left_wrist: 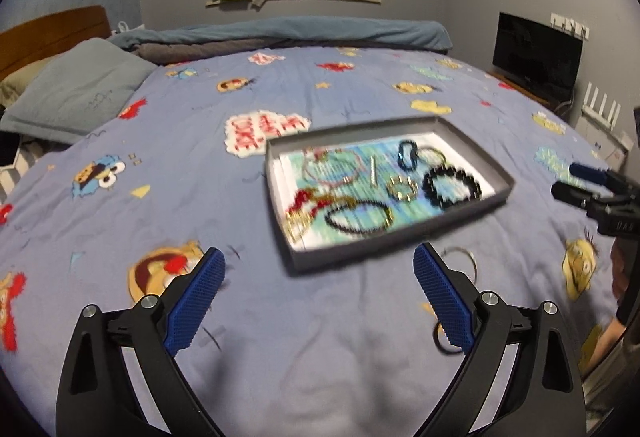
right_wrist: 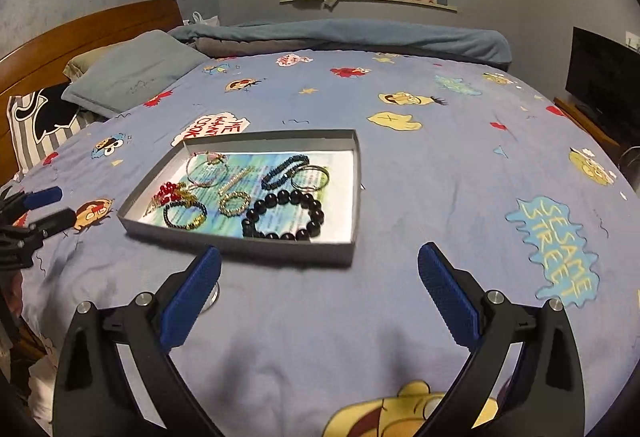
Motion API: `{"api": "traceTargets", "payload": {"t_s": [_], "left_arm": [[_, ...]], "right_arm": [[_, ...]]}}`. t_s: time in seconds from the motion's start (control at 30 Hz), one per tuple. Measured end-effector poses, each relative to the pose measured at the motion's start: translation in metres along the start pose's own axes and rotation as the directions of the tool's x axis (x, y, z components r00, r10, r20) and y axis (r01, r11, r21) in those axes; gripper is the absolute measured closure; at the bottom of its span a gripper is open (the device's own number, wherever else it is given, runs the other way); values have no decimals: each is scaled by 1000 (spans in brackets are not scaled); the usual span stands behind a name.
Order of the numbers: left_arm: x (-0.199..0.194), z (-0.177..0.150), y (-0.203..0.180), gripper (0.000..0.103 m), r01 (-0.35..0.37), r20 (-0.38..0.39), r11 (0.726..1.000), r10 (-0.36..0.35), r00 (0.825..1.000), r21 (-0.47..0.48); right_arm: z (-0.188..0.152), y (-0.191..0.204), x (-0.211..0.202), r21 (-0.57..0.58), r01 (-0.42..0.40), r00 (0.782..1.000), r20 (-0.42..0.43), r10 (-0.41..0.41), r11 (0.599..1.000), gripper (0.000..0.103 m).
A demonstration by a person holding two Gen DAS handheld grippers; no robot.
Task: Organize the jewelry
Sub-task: 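Move both tools back toward the black hair tie and silver bangle, then grasp the black hair tie with the left tool while the right tool grasps the silver bangle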
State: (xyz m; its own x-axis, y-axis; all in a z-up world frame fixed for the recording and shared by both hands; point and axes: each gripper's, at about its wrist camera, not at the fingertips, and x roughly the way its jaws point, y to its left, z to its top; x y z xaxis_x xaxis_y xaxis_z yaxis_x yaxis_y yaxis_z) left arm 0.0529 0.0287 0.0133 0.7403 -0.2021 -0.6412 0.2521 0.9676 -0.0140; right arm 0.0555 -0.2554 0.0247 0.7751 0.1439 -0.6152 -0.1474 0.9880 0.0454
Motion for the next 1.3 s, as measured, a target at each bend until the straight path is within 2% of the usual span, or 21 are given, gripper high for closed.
{"api": "traceTargets", "payload": {"t_s": [0.2, 0.33, 0.67, 0.77, 0.8, 0.87, 0.93, 1.03, 1.17, 1.3], "left_arm": [[12, -31, -24, 8, 47, -43, 999, -47, 998, 3], [25, -45, -43, 8, 76, -82, 997, -74, 994, 27], [32, -62, -67, 13, 106, -72, 991, -100, 992, 79], [34, -64, -68, 30, 130, -80, 989, -125, 989, 69], [34, -65, -69, 39, 136, -84, 988, -130, 988, 71], [35, -65, -70, 45, 135, -84, 988, -128, 988, 79], [34, -65, -71, 58, 147, -74, 986, -141, 987, 80], [37, -66, -75, 68, 171, -83, 980, -163, 983, 97], [41, -70, -80, 72, 164, -92, 979, -154, 984, 121], [44, -71, -80, 95, 148, -96, 978, -135, 986, 146]], "right_arm": [[-23, 7, 0, -61, 24, 1000, -5, -25, 998, 6], [-34, 12, 6, -74, 6, 999, -32, -8, 997, 6], [-48, 20, 20, -96, -10, 997, -71, 3, 995, 6], [-51, 21, 23, -91, -17, 997, -79, 10, 996, 6], [-51, 21, 24, -90, -19, 997, -80, 11, 996, 6], [-52, 23, 25, -91, -25, 996, -82, 17, 996, 6], [-53, 24, 26, -92, -31, 996, -83, 23, 995, 6], [-54, 26, 27, -92, -39, 996, -84, 31, 995, 6], [-55, 30, 32, -93, -50, 995, -92, 41, 994, 6], [-55, 35, 34, -97, -63, 994, -94, 54, 993, 6]]}}
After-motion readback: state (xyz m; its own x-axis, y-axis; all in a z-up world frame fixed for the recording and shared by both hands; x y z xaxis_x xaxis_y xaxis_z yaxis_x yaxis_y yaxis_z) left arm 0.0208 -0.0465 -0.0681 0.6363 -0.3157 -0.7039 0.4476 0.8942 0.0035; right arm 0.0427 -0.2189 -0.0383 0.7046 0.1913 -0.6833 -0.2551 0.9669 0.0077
